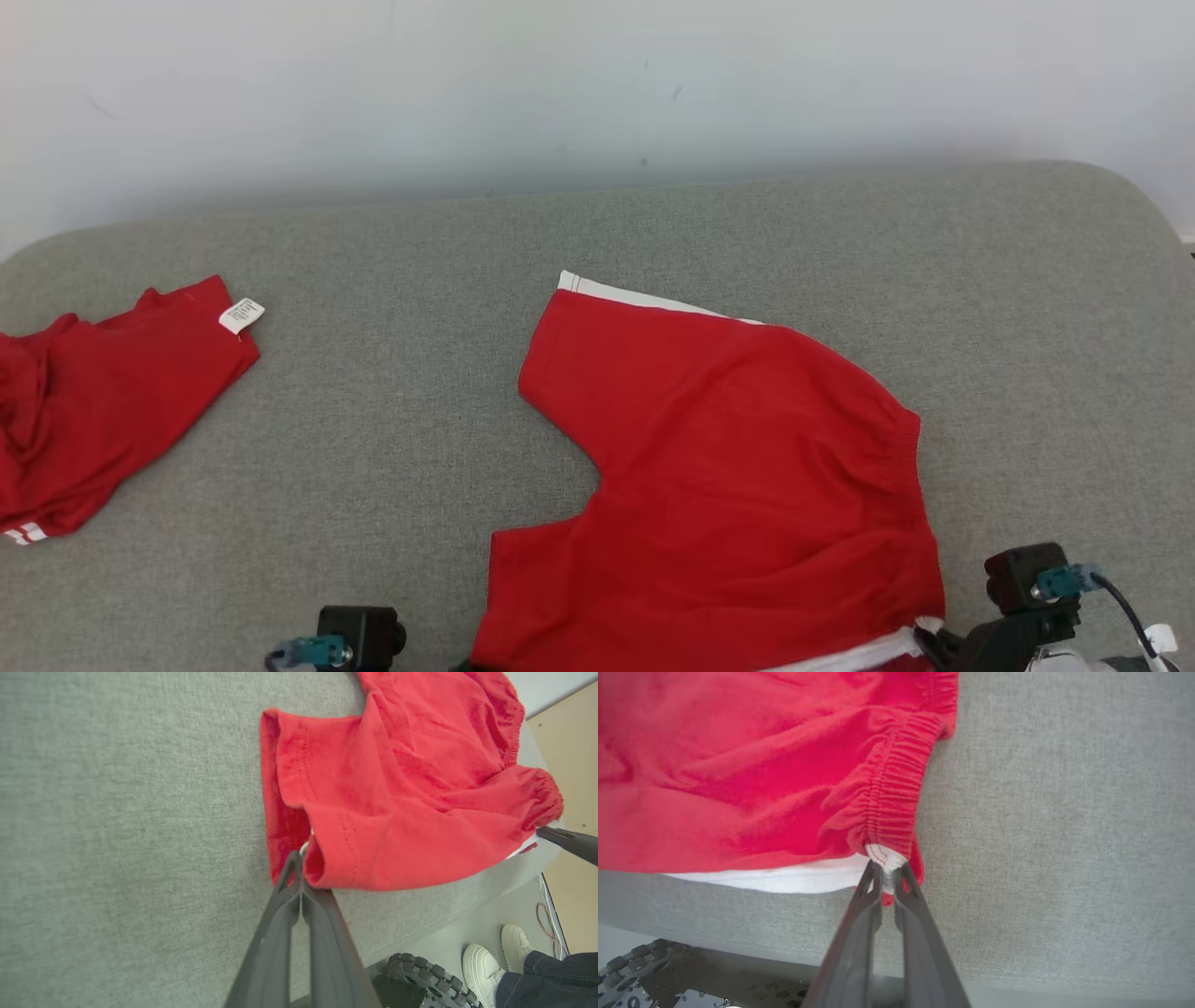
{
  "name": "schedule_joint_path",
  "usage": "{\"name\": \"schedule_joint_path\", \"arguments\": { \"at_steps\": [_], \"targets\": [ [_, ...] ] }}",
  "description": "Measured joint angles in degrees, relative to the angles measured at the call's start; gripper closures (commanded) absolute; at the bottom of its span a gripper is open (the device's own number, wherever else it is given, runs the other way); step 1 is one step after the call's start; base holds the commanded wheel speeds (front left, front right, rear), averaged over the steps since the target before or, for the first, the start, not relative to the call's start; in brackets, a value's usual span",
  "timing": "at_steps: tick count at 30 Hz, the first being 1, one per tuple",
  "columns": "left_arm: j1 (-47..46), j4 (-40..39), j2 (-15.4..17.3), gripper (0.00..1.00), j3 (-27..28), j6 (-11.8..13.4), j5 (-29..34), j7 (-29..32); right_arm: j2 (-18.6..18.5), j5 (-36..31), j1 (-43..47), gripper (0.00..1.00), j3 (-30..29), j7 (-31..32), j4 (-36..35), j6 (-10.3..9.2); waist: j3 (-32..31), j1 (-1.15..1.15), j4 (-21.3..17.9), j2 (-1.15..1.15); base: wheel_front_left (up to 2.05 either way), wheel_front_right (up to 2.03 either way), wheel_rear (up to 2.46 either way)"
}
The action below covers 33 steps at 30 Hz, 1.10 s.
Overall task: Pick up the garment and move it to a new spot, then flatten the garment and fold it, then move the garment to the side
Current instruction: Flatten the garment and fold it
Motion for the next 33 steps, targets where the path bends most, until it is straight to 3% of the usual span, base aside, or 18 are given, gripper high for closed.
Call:
{"name": "schedule_joint_path", "arguments": {
  "at_steps": [7,12,17,27,33],
  "targets": [
    [0.2,-2.5,0.3,1.0,1.0,-0.2,-1.3,-1.0,0.9,3.2,0.0,1.0,-1.7,-1.7,-3.2,0.7,-1.0,0.0,0.0,0.0,0.0,0.0,0.0],
    [1.0,-7.5,0.5,1.0,3.5,-1.7,-6.1,-1.9,2.6,9.1,0.2,1.0,-4.1,-3.3,-7.9,2.52,-2.3,0.0,0.2,0.0,0.0,0.0,0.0],
    [2.7,-13.2,2.5,1.0,5.9,-2.4,-7.9,-2.4,2.6,11.8,0.1,1.0,-8.6,-5.1,-11.9,2.58,-3.8,0.0,0.3,0.0,0.0,0.0,0.0],
    [2.8,-24.4,1.9,1.0,7.8,-3.2,-13.7,-3.4,2.4,15.1,0.1,1.0,-12.9,-7.0,-18.7,2.75,-5.3,0.0,0.6,0.0,0.0,0.0,0.0],
    [2.8,-33.2,1.0,1.0,8.6,-3.6,-16.6,-4.8,3.7,18.6,-0.2,1.0,-15.6,-9.4,-26.5,3.2,-4.9,-0.01,0.4,0.0,0.0,0.0,0.0]
  ]
}}
